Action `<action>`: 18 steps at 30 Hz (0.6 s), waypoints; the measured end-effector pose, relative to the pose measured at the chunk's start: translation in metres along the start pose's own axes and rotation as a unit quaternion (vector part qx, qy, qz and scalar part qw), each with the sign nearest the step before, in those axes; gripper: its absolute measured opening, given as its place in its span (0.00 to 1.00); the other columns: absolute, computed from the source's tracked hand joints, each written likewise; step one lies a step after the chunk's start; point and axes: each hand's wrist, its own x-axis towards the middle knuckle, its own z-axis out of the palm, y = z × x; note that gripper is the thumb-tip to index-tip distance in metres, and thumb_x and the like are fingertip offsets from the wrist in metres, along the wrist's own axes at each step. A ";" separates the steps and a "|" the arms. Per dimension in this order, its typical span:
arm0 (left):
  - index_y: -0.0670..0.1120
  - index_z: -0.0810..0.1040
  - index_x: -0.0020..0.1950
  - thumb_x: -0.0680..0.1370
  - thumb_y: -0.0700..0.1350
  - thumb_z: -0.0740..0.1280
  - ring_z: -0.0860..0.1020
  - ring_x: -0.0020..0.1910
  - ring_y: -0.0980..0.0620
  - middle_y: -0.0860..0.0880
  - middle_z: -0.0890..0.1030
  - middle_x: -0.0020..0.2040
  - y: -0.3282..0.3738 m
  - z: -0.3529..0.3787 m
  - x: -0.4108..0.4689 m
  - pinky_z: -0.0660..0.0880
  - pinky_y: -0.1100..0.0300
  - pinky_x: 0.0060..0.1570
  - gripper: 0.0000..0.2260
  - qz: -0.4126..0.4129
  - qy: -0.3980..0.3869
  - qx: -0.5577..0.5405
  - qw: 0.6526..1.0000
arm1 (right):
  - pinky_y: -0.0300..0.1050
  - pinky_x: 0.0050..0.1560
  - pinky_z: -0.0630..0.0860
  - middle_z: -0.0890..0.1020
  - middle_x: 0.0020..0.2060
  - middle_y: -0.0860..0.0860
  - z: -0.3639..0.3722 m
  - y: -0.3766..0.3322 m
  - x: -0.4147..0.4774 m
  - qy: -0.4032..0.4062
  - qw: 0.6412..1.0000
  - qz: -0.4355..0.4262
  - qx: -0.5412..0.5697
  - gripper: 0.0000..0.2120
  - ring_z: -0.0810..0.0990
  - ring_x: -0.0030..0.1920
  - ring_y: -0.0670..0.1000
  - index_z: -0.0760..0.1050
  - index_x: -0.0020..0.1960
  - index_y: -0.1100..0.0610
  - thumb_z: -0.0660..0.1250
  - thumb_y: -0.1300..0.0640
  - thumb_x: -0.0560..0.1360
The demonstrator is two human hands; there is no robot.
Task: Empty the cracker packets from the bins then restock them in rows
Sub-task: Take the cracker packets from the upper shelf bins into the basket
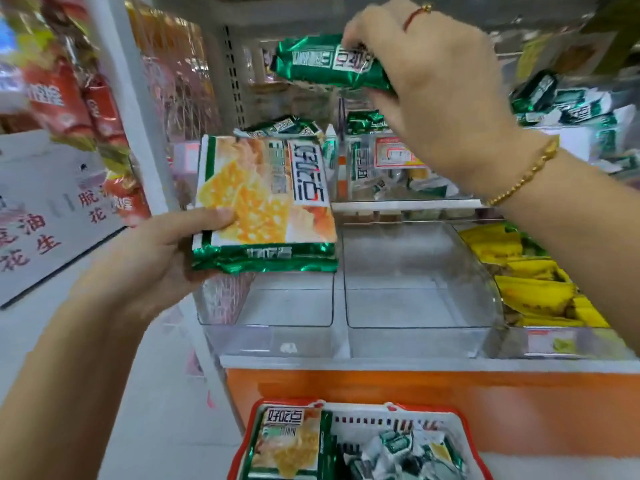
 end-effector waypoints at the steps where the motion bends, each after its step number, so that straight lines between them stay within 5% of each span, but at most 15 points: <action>1: 0.39 0.80 0.50 0.51 0.45 0.82 0.84 0.43 0.48 0.44 0.85 0.45 -0.009 -0.007 -0.008 0.80 0.60 0.36 0.30 -0.019 -0.004 0.011 1.000 | 0.51 0.35 0.74 0.79 0.47 0.60 -0.009 -0.011 -0.007 0.009 1.000 -0.007 0.015 0.15 0.78 0.42 0.61 0.74 0.60 0.61 0.63 0.67 0.75; 3: 0.36 0.83 0.48 0.41 0.50 0.84 0.84 0.44 0.45 0.40 0.84 0.49 -0.027 -0.021 -0.023 0.80 0.59 0.36 0.39 -0.069 -0.008 0.020 0.997 | 0.52 0.34 0.75 0.79 0.47 0.59 -0.025 -0.033 -0.023 -0.003 0.998 -0.012 0.062 0.13 0.77 0.41 0.61 0.75 0.58 0.61 0.65 0.66 0.74; 5: 0.36 0.84 0.44 0.40 0.49 0.84 0.84 0.45 0.44 0.38 0.83 0.50 -0.042 -0.032 -0.035 0.80 0.59 0.35 0.36 -0.112 -0.009 0.028 0.993 | 0.56 0.35 0.76 0.79 0.48 0.59 -0.036 -0.051 -0.038 -0.038 0.991 -0.013 0.126 0.16 0.78 0.42 0.62 0.75 0.58 0.61 0.69 0.66 0.71; 13: 0.34 0.75 0.62 0.64 0.40 0.76 0.82 0.52 0.43 0.38 0.81 0.56 -0.097 -0.069 -0.050 0.80 0.54 0.51 0.28 -0.221 0.005 0.008 0.975 | 0.55 0.42 0.76 0.81 0.48 0.51 -0.031 -0.098 -0.083 -0.184 0.932 0.072 0.305 0.16 0.79 0.45 0.57 0.74 0.57 0.53 0.72 0.58 0.71; 18: 0.37 0.75 0.61 0.55 0.42 0.82 0.83 0.48 0.45 0.40 0.82 0.56 -0.137 -0.084 -0.054 0.79 0.55 0.49 0.36 -0.273 -0.008 0.021 0.962 | 0.25 0.45 0.69 0.78 0.44 0.37 -0.004 -0.100 -0.109 -0.322 0.786 0.282 0.446 0.12 0.76 0.45 0.36 0.78 0.51 0.52 0.75 0.56 0.70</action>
